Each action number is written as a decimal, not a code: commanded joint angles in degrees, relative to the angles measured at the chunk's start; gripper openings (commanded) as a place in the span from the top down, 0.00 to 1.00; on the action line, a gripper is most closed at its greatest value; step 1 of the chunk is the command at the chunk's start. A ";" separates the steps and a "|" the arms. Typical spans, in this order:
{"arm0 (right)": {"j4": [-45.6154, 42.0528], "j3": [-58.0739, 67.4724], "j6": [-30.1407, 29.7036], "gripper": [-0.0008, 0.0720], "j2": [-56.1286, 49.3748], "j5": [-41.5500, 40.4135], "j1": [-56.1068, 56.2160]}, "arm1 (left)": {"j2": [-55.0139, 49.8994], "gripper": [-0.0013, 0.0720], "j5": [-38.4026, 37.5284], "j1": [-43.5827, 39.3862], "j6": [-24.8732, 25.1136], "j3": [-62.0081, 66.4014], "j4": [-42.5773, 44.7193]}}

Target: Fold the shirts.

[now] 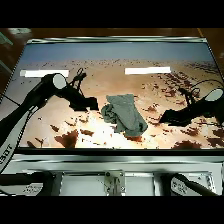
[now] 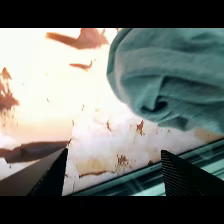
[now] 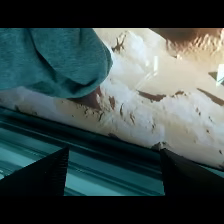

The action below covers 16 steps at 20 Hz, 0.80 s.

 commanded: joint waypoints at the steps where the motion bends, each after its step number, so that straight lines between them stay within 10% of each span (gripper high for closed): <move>1: 5.86 -2.10 -1.31 0.05 -4.37 -2.19 -0.02 | 0.70 0.07 1.31 3.17 0.42 -9.68 -6.19; 13: 10.10 -2.10 0.33 0.05 -12.57 -7.67 4.74 | -5.88 0.11 30.56 -1.29 1.14 -15.15 -25.59; 16: 10.10 -2.10 1.40 0.05 -14.51 -8.92 7.32 | -5.97 0.66 31.95 -1.62 6.34 -15.15 -30.97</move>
